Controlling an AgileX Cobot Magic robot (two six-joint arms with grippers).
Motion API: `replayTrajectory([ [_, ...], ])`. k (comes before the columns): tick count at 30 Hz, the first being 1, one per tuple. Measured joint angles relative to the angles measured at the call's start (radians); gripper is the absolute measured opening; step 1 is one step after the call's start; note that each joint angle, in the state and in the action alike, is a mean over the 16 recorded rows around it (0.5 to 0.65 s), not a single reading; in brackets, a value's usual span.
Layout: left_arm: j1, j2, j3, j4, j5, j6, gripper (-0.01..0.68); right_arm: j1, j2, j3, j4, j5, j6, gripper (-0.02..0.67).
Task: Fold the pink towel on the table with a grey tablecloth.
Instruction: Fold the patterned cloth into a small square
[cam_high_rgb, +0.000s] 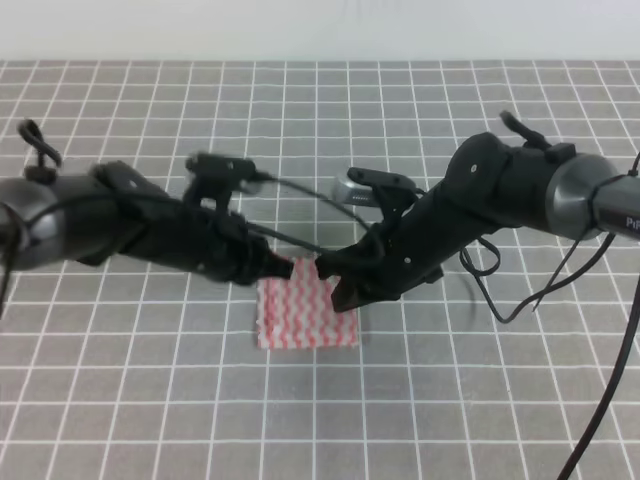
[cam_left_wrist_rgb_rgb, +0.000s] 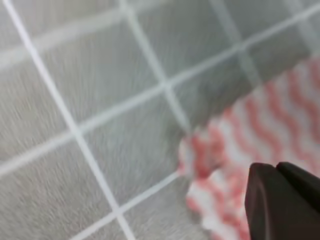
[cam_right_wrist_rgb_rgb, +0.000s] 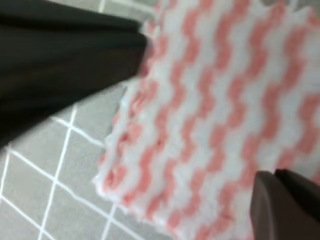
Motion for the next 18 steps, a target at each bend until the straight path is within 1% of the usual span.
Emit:
replayTrajectory([
  [8,0.001,-0.025,-0.001,0.009,0.061,-0.013,-0.003,-0.015,0.010,0.000,-0.019,0.025,0.015,-0.015],
  [18,0.001,0.014,-0.001,0.053,0.137,-0.046,-0.002,-0.022,0.021,0.000,-0.021,0.049,0.019,-0.015],
])
